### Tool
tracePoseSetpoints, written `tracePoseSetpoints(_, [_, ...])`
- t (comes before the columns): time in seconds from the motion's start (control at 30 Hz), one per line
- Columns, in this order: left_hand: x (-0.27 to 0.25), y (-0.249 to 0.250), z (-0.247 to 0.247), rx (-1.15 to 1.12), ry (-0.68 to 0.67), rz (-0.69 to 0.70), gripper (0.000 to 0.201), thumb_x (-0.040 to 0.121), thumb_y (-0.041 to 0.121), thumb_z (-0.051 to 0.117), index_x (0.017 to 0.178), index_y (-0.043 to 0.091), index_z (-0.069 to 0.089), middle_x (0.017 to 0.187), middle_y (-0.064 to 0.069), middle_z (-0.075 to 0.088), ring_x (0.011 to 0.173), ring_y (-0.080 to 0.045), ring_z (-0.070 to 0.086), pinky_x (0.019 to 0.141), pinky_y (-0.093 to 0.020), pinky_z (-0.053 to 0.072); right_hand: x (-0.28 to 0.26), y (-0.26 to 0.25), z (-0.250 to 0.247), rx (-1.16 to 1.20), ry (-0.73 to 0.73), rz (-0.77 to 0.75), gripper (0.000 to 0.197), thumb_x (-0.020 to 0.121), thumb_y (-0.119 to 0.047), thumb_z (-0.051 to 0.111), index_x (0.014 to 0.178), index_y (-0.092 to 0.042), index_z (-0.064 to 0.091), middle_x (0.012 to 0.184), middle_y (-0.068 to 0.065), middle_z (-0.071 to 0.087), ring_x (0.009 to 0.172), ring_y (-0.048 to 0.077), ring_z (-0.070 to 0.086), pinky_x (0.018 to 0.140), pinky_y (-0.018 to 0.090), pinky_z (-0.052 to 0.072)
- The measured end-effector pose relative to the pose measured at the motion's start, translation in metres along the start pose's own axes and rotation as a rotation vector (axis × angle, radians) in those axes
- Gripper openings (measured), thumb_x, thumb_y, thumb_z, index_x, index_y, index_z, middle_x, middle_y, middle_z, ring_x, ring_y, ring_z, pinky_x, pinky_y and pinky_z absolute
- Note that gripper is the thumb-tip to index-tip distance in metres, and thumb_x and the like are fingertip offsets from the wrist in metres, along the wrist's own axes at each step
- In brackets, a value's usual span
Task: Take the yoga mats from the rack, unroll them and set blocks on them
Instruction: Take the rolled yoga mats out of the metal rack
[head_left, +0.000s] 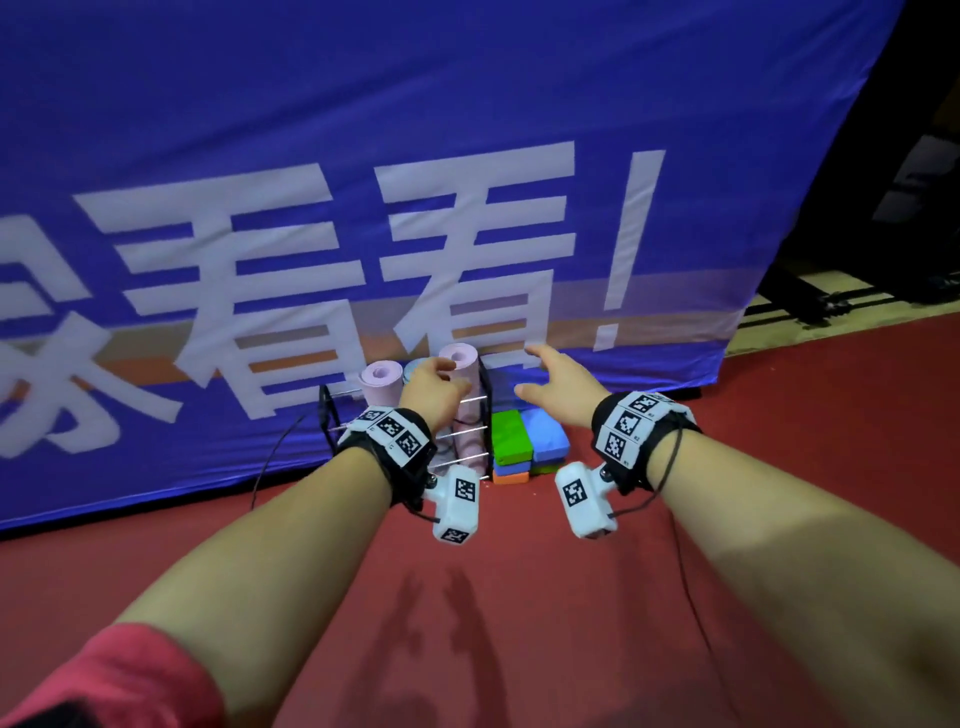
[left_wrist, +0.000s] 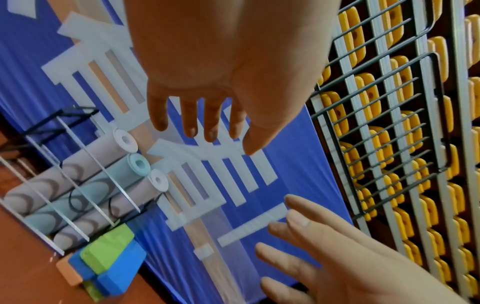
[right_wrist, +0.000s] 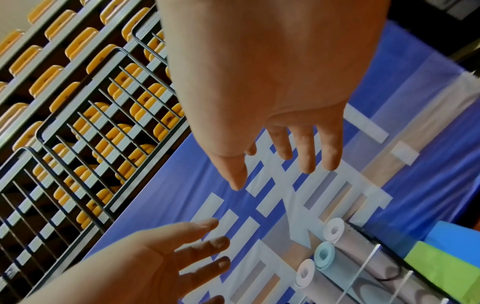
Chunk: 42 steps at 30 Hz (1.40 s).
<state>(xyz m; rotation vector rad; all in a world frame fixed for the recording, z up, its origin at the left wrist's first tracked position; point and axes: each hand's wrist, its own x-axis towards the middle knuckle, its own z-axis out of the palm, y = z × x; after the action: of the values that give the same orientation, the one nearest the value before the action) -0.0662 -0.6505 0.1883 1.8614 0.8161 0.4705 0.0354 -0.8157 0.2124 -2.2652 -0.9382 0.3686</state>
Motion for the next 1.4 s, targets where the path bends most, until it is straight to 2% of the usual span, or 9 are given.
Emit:
tracePoseSetpoints(0.1, [0.053, -0.001, -0.029, 0.016, 0.056, -0.032, 0.038, 0.088, 0.013, 0.068, 0.124, 0.004, 0.059, 0.104, -0.007, 0.063, 0.093, -0.021, 0.060, 0.078, -0.024, 0.048, 0.057, -0.019, 0.005, -0.012, -0.032, -0.041, 0.063, 0.092, -0.025, 0.065, 0.147, -0.014, 0.037, 0.145, 0.013, 0.047, 0.132, 0.027, 0.044, 0.103, 0.032, 0.037])
tracePoseSetpoints(0.23, [0.116, -0.010, -0.056, 0.026, 0.101, -0.076, 0.043, 0.086, 0.013, 0.069, 0.127, 0.004, 0.059, 0.120, -0.013, 0.064, 0.111, -0.027, 0.062, 0.099, -0.034, 0.048, 0.133, -0.033, 0.015, 0.013, -0.095, -0.094, 0.064, 0.090, -0.024, 0.067, 0.146, -0.012, 0.038, 0.145, 0.009, 0.048, 0.120, 0.024, 0.053, 0.103, 0.031, 0.038])
tracePoseSetpoints(0.33, [0.159, -0.028, -0.062, 0.049, 0.135, -0.119, 0.038, 0.087, 0.014, 0.068, 0.124, 0.005, 0.061, 0.116, -0.012, 0.066, 0.107, -0.027, 0.063, 0.093, -0.030, 0.047, 0.191, -0.031, 0.033, 0.026, -0.141, -0.090, 0.069, 0.086, -0.028, 0.069, 0.147, -0.016, 0.038, 0.146, 0.010, 0.049, 0.130, 0.026, 0.049, 0.108, 0.039, 0.038])
tracePoseSetpoints(0.8, [0.392, -0.104, -0.068, 0.057, 0.230, -0.385, 0.033, 0.081, 0.018, 0.073, 0.112, 0.008, 0.067, 0.111, -0.012, 0.069, 0.102, -0.026, 0.065, 0.085, -0.026, 0.048, 0.476, -0.021, 0.112, -0.048, -0.431, -0.129, 0.065, 0.093, -0.031, 0.064, 0.149, -0.016, 0.035, 0.141, 0.015, 0.051, 0.126, 0.029, 0.052, 0.100, 0.030, 0.039])
tracePoseSetpoints(0.9, [0.428, -0.130, -0.073, 0.055, 0.236, -0.434, 0.029, 0.085, 0.014, 0.071, 0.112, 0.004, 0.067, 0.105, -0.010, 0.070, 0.093, -0.025, 0.065, 0.082, -0.028, 0.048, 0.518, -0.019, 0.135, -0.056, -0.489, -0.123, 0.063, 0.093, -0.028, 0.064, 0.148, -0.014, 0.037, 0.145, 0.014, 0.049, 0.128, 0.027, 0.052, 0.099, 0.028, 0.039])
tracePoseSetpoints(1.03, [0.477, -0.172, -0.078, 0.030, 0.202, -0.516, 0.028, 0.083, 0.013, 0.071, 0.107, -0.002, 0.068, 0.109, -0.023, 0.069, 0.103, -0.036, 0.065, 0.087, -0.038, 0.050, 0.565, -0.014, 0.170, -0.088, -0.550, -0.072, 0.064, 0.093, -0.027, 0.063, 0.148, -0.011, 0.036, 0.143, 0.015, 0.051, 0.122, 0.029, 0.056, 0.101, 0.032, 0.043])
tracePoseSetpoints(1.17, [0.541, -0.223, -0.081, 0.066, 0.086, -0.538, 0.015, 0.071, 0.016, 0.071, 0.074, 0.002, 0.066, 0.058, -0.003, 0.055, 0.068, -0.021, 0.050, 0.057, -0.025, 0.039, 0.619, -0.007, 0.218, -0.117, -0.569, 0.002, 0.062, 0.092, -0.030, 0.065, 0.146, -0.012, 0.040, 0.141, 0.013, 0.053, 0.127, 0.026, 0.051, 0.102, 0.028, 0.039])
tracePoseSetpoints(1.2, [0.555, -0.235, -0.081, 0.066, 0.049, -0.551, 0.014, 0.072, 0.014, 0.071, 0.070, 0.003, 0.062, 0.057, -0.001, 0.051, 0.067, -0.019, 0.046, 0.054, -0.025, 0.035, 0.630, -0.006, 0.228, -0.119, -0.572, 0.033, 0.062, 0.092, -0.030, 0.065, 0.146, -0.012, 0.040, 0.139, 0.013, 0.054, 0.126, 0.025, 0.052, 0.098, 0.026, 0.038])
tracePoseSetpoints(1.4, [0.644, -0.323, -0.079, 0.062, -0.165, -0.630, 0.034, 0.083, 0.010, 0.067, 0.109, -0.010, 0.066, 0.108, -0.021, 0.068, 0.101, -0.026, 0.063, 0.079, -0.029, 0.041, 0.691, 0.011, 0.303, -0.121, -0.584, 0.234, 0.056, 0.094, -0.028, 0.063, 0.145, -0.015, 0.043, 0.135, 0.012, 0.056, 0.119, 0.028, 0.056, 0.096, 0.027, 0.039])
